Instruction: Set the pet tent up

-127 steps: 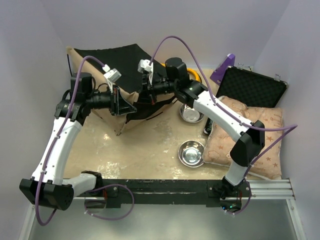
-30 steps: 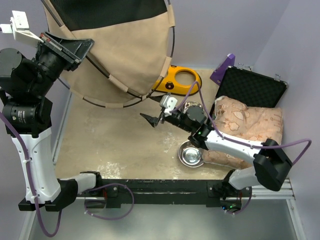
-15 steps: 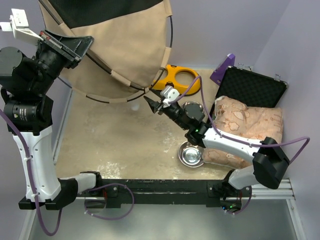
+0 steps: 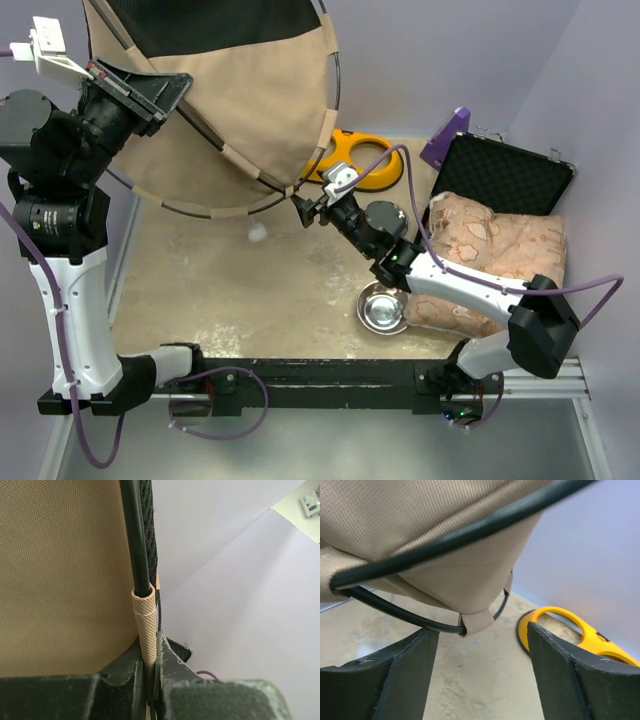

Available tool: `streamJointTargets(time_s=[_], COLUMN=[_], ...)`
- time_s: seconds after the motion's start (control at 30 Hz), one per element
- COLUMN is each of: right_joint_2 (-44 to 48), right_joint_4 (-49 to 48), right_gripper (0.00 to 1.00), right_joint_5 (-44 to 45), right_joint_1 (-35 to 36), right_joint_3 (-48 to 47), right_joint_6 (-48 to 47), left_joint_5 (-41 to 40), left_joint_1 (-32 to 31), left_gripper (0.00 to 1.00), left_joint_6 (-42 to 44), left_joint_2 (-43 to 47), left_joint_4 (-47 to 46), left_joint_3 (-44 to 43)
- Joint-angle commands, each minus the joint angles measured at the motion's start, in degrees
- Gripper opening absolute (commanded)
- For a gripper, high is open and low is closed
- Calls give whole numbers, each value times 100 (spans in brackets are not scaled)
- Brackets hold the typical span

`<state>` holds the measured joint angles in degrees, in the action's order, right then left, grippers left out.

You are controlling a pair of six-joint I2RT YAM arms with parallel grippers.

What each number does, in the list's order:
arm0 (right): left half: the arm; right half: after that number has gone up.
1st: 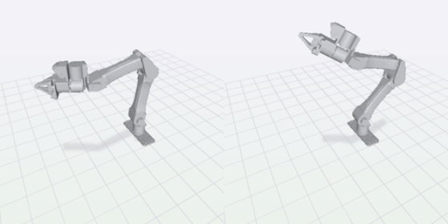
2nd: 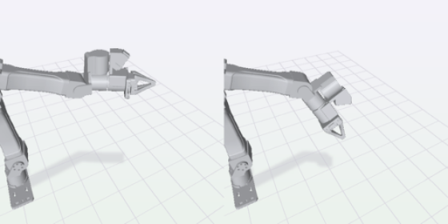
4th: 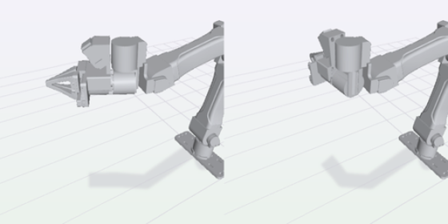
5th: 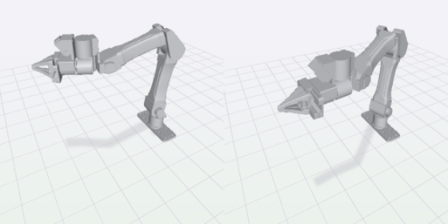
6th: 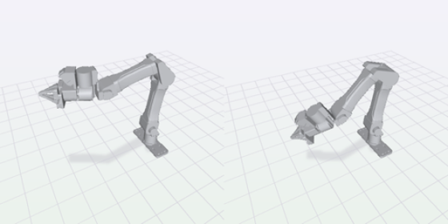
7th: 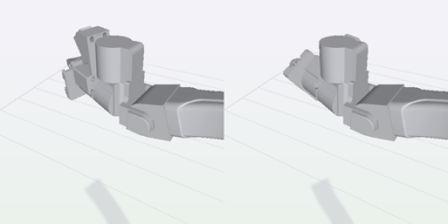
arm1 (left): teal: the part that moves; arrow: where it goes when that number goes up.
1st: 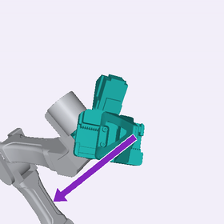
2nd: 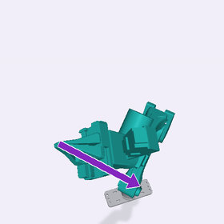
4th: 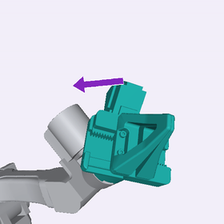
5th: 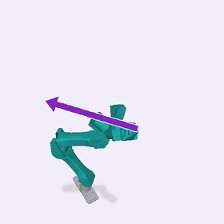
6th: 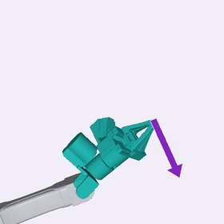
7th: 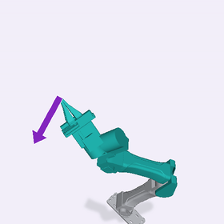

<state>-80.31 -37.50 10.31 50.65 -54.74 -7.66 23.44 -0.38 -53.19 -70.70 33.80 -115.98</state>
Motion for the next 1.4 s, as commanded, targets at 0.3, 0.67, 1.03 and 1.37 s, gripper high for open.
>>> streamJointTargets(time_s=[0.3,0.67,1.03,1.37], right_joint_2=[-20,-142,-1538,-1978], right_joint_4=[-1094,1251,3377,4593], right_gripper=[2,0,0,0], right_joint_5=[-1610,-1048,-442,-12], right_joint_1=[-20,-3,23,120], right_joint_3=[-203,-1354,-4119,-5485], right_joint_6=[-851,-561,299,887], left_joint_5=[-435,-1466,-1587,-1536], left_joint_1=[311,319,319,319], left_gripper=[4,99,99,100], left_joint_6=[9,3462,4976,5522], left_joint_2=[205,21,39,1093], left_joint_4=[-67,529,601,-737], left_joint_3=[444,1236,-649,726])
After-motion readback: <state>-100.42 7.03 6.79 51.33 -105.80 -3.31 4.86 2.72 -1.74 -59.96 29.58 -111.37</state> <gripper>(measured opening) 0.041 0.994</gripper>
